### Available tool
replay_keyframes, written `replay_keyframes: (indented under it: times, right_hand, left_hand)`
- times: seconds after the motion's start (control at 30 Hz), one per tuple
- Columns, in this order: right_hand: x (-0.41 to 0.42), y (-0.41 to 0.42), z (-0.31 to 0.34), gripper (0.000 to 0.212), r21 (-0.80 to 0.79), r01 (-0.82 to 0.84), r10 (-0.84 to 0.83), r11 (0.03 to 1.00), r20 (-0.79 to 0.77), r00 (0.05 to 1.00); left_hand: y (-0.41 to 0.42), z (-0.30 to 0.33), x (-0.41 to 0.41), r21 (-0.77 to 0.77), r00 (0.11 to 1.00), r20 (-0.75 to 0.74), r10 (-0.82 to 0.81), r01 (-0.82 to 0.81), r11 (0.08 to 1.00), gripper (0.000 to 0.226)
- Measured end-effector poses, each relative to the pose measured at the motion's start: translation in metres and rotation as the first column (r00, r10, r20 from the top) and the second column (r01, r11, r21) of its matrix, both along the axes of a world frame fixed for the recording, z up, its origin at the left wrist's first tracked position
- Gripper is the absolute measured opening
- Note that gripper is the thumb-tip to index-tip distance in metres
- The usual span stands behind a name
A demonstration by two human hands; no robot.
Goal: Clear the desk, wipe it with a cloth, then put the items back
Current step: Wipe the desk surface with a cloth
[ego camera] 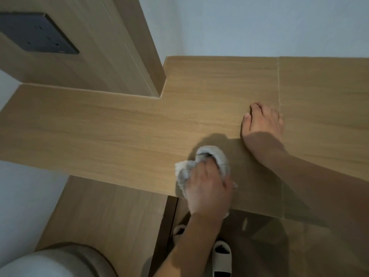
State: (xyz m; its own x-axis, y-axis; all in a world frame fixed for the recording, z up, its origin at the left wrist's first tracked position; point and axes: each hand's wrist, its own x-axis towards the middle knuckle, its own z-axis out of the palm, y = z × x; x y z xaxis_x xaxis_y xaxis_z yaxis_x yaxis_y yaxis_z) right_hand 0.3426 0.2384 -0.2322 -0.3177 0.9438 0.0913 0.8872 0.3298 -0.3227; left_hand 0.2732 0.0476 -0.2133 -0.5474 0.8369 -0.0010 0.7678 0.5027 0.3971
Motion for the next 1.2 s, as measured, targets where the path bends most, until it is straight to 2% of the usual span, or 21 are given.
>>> replay_keyframes:
  times: [0.07,0.1,0.17,0.23,0.3,0.37,0.43,0.53,0.6,0.67,0.73,0.77,0.83,0.9,0.97,1.0,1.07,1.13,1.2]
  right_hand:
    - [0.001,-0.006,0.008,0.049,-0.033,-0.022,0.021,0.999,-0.030,0.999]
    - [0.003,-0.009,0.011,0.047,-0.042,-0.039,0.037,0.998,-0.046,0.998]
    - [0.011,-0.006,0.021,0.046,-0.018,-0.071,0.070,0.997,-0.043,0.997]
    - [0.026,0.009,0.027,0.046,0.024,-0.097,0.097,0.995,0.007,0.995]
    - [0.045,0.028,0.027,0.046,0.048,-0.081,0.079,0.996,0.048,0.996]
    - [0.058,0.040,0.023,0.051,0.031,-0.029,0.027,0.999,0.074,0.997]
    - [0.063,0.045,0.014,0.051,-0.001,0.016,-0.016,1.000,0.067,0.998]
    - [0.062,0.050,0.008,0.048,-0.007,0.024,-0.024,1.000,0.046,0.999]
    - [0.063,0.052,0.006,0.047,-0.003,0.033,-0.033,0.999,0.031,0.999]
    - [0.064,0.051,0.005,0.047,0.004,0.030,-0.030,1.000,0.004,1.000]
    - [0.064,0.048,0.005,0.046,0.002,0.027,-0.027,1.000,-0.019,0.999]
    - [0.064,0.048,0.006,0.045,-0.003,0.033,-0.033,0.999,-0.015,0.999]
    - [0.064,0.049,0.009,0.045,-0.008,0.043,-0.043,0.999,0.020,0.999]
    - [0.064,0.050,0.010,0.044,-0.013,0.038,-0.038,0.999,0.044,0.998]
    - [0.063,0.049,0.009,0.045,-0.035,0.036,-0.034,0.999,0.052,0.998]
    - [0.064,0.050,0.009,0.046,-0.044,0.044,-0.042,0.998,0.058,0.997]
    - [0.065,0.051,0.006,0.048,-0.050,0.043,-0.039,0.998,0.078,0.996]
    - [0.064,0.053,0.005,0.049,-0.046,0.041,-0.037,0.998,0.084,0.996]
    - [0.065,0.053,0.005,0.049,-0.056,0.050,-0.045,0.997,0.080,0.996]
  left_hand:
    - [0.002,0.015,0.005,0.051,0.996,0.046,-0.081,0.079,0.996,0.041]
    - [0.002,0.022,-0.011,0.072,0.995,0.086,-0.058,0.052,0.996,0.034]
    - [0.003,0.034,-0.067,0.081,0.985,0.139,0.103,-0.115,0.990,0.023]
    - [0.003,0.039,-0.142,0.106,0.965,0.060,0.255,-0.260,0.960,0.019]
    - [0.006,0.034,-0.206,0.024,0.922,-0.053,0.384,-0.383,0.923,0.035]
    - [0.014,0.022,-0.232,-0.067,0.870,-0.133,0.474,-0.485,0.872,0.049]
    - [0.031,0.014,-0.217,-0.035,0.840,-0.179,0.512,-0.526,0.850,0.048]
    - [0.075,0.005,-0.149,0.034,0.895,-0.178,0.409,-0.410,0.912,0.042]
    - [0.099,0.000,-0.088,0.039,0.966,-0.108,0.237,-0.234,0.972,0.040]
    - [0.112,0.002,-0.035,0.100,0.996,-0.056,0.076,-0.070,0.993,0.034]
    - [0.114,0.005,-0.017,0.076,0.993,0.106,-0.047,0.039,0.996,0.024]
    - [0.113,0.008,-0.025,0.085,0.979,0.199,-0.047,0.030,0.996,0.023]
    - [0.106,0.023,-0.066,0.159,0.951,0.266,0.157,-0.204,0.966,0.029]
    - [0.092,0.029,-0.125,0.177,0.866,0.225,0.446,-0.487,0.855,0.030]
    - [0.078,0.028,-0.170,0.124,0.780,0.134,0.611,-0.625,0.771,0.031]
    - [0.080,0.023,-0.176,0.095,0.765,0.089,0.638,-0.644,0.759,0.034]
    - [0.096,0.016,-0.155,0.098,0.798,0.017,0.602,-0.600,0.794,0.036]
    - [0.131,0.008,-0.110,0.100,0.879,0.017,0.476,-0.476,0.874,0.031]
    - [0.162,0.007,-0.072,0.128,0.957,0.057,0.283,-0.288,0.949,0.026]
